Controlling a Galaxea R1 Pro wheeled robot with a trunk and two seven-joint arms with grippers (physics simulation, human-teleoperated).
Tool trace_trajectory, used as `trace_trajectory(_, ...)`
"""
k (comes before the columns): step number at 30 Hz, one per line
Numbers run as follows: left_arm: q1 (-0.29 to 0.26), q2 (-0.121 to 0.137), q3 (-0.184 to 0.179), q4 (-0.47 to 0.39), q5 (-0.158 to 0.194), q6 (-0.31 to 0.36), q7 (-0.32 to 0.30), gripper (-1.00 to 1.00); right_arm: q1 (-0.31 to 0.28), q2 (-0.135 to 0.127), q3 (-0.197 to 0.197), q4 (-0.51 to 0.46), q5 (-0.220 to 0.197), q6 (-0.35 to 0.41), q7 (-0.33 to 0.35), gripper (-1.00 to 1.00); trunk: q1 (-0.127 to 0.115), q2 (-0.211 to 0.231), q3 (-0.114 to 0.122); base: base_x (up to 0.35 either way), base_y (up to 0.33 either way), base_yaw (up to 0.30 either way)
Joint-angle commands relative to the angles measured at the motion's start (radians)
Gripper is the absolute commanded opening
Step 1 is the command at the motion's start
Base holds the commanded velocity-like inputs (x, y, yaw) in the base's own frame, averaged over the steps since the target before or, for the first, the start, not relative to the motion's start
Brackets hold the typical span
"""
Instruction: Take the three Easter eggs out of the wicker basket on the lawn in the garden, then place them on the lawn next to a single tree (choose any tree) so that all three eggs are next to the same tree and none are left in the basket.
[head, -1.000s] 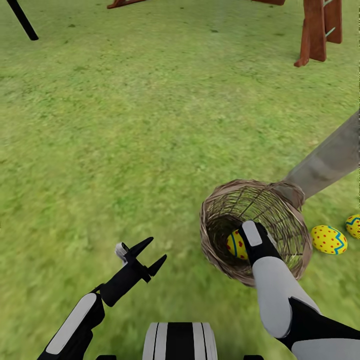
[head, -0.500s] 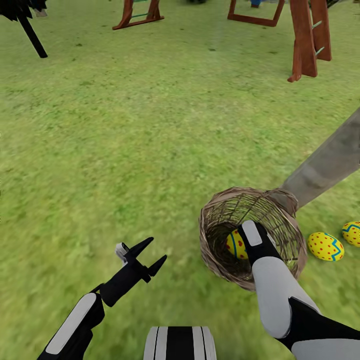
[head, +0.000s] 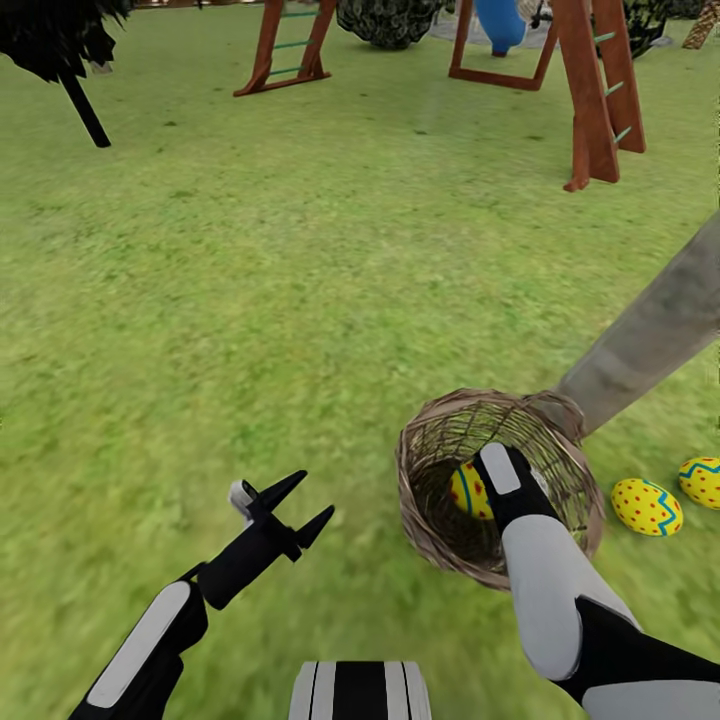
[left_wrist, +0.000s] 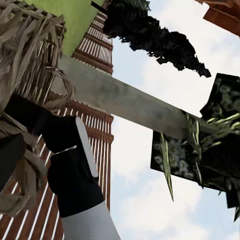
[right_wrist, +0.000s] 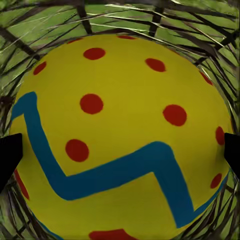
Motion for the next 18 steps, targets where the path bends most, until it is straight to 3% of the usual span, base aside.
trace_trajectory(1, -0.001, 0.0, -0.002, 0.001, 0.001, 0.002, -0.002, 1.0, 0.002, 0.001, 0.033, -0.004, 0.011, 0.008, -0.004, -1.0, -0.001, 0.0, 0.003, 0.0, 0.0, 0.0)
trace_trajectory(3, -0.001, 0.002, -0.001, 0.0, 0.0, 0.003, -0.002, 1.0, 0.005, 0.001, 0.112, -0.01, 0.02, 0.008, -0.005, -1.0, -0.001, 0.001, 0.011, 0.0, 0.0, 0.0)
trace_trajectory(4, -0.001, 0.003, -0.001, -0.001, -0.001, 0.003, -0.002, 1.0, 0.005, 0.001, 0.124, -0.012, 0.021, 0.009, -0.006, -1.0, -0.002, 0.001, 0.015, 0.0, 0.0, 0.0)
trace_trajectory(10, -0.001, 0.002, 0.0, -0.001, -0.001, 0.003, -0.002, 1.0, 0.007, -0.004, 0.132, -0.013, 0.02, 0.013, -0.008, -1.0, -0.005, 0.002, 0.038, 0.0, 0.0, 0.0)
trace_trajectory(18, -0.001, -0.004, -0.002, 0.0, -0.001, 0.003, 0.0, 1.0, 0.007, -0.007, 0.132, -0.012, 0.008, 0.017, -0.012, -1.0, -0.008, 0.004, 0.069, -0.127, 0.0, 0.0)
